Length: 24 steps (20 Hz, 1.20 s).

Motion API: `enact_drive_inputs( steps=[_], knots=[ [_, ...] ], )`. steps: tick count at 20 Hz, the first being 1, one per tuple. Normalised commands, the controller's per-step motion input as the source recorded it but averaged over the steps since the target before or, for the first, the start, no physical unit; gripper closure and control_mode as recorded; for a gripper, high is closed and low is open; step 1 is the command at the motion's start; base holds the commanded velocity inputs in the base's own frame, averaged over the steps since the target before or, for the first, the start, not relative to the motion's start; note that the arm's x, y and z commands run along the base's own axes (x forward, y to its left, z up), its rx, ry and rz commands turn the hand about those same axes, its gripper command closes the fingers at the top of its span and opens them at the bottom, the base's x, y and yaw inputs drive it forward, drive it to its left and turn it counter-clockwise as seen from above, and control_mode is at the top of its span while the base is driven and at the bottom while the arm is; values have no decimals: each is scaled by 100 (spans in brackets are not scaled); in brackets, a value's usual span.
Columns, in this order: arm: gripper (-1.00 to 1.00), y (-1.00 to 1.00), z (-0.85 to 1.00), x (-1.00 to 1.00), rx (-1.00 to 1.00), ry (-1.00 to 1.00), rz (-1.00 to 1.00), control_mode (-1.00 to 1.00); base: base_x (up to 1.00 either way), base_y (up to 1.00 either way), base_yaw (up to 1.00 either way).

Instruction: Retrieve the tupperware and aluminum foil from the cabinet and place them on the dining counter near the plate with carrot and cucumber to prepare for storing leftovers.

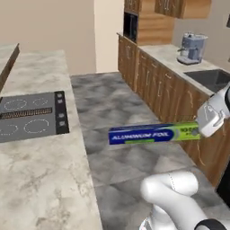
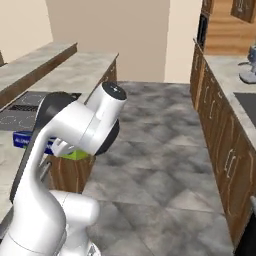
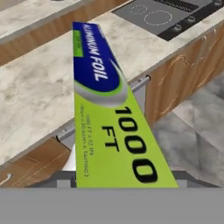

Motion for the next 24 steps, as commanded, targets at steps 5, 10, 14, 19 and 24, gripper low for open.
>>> enact_drive_inputs(
  steps=[5, 10, 14, 19, 24],
  knots=[
    [100, 0, 0, 0, 0, 0, 0, 100, -76, 13, 75],
    [100, 0, 0, 0, 0, 0, 0, 100, -72, 36, 74],
    [100, 0, 0, 0, 0, 0, 0, 100, -66, 75, 69],
    [100, 0, 0, 0, 0, 0, 0, 100, -55, 100, 62],
    [100, 0, 0, 0, 0, 0, 0, 100, -92, 69, 57]
  ],
)
